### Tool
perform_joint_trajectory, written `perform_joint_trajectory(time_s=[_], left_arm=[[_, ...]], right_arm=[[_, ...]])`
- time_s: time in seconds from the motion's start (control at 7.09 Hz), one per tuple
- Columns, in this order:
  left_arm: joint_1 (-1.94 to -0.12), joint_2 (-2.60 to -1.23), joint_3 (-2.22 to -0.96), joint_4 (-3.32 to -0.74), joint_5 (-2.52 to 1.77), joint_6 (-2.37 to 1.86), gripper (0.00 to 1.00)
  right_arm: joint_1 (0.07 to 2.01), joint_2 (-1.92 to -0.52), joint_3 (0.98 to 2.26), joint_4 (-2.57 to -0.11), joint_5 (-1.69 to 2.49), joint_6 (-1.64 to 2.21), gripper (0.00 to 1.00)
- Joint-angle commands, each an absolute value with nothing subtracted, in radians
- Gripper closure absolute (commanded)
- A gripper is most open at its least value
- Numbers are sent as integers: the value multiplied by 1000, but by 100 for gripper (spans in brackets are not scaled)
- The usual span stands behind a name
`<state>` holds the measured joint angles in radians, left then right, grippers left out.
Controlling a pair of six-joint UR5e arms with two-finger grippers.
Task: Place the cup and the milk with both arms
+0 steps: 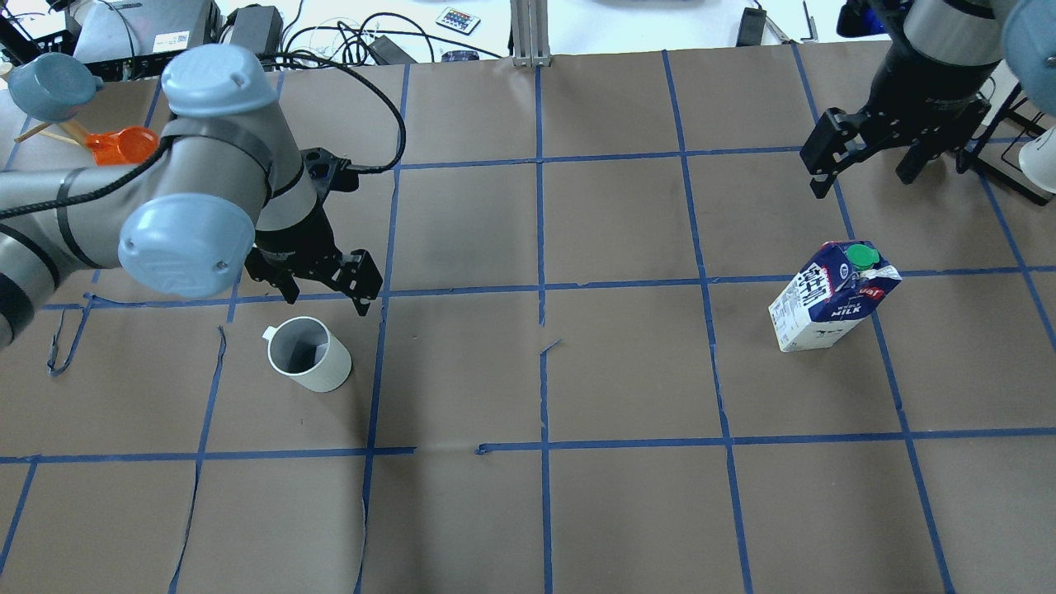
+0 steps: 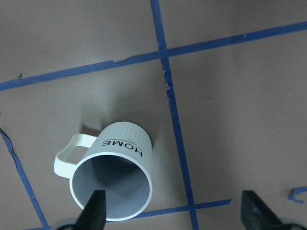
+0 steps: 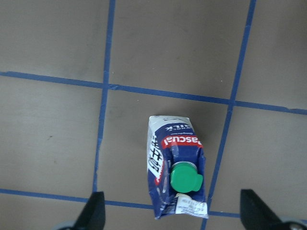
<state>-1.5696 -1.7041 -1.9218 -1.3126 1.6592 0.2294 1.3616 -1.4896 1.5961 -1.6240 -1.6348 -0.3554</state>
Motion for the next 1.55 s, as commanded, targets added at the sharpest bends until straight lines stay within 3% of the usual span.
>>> perform_joint_trajectory(time_s=[0.0,0.14,0.28,0.42,0.85,0.99,1.41], left_arm=[[-1568,-1759,-1974,-1287,1672,233,18],[-1568,-1767,-1971,-1287,1675,250,43],[-1568,-1781,-1974,-1287,1678,252,94],[-1568,-1786,-1965,-1287,1680,252,100],[-1569,-1778,-1905,-1287,1681,97,100],[-1574,-1782,-1872,-1293,1668,37,100],[-1655,-1804,-1812,-1309,1502,-173,100]], right_arm=[[1338,-1474,1694,-1739,-1654,-368,0],[1338,-1468,1757,-1820,-1657,-359,0],[1336,-1470,1778,-1845,-1655,-356,0],[1338,-1468,1776,-1847,-1645,-354,0],[1336,-1456,1802,-1838,-1657,-356,0],[1336,-1456,1824,-1839,-1657,-354,7],[1335,-1457,1855,-1838,-1658,-350,9]])
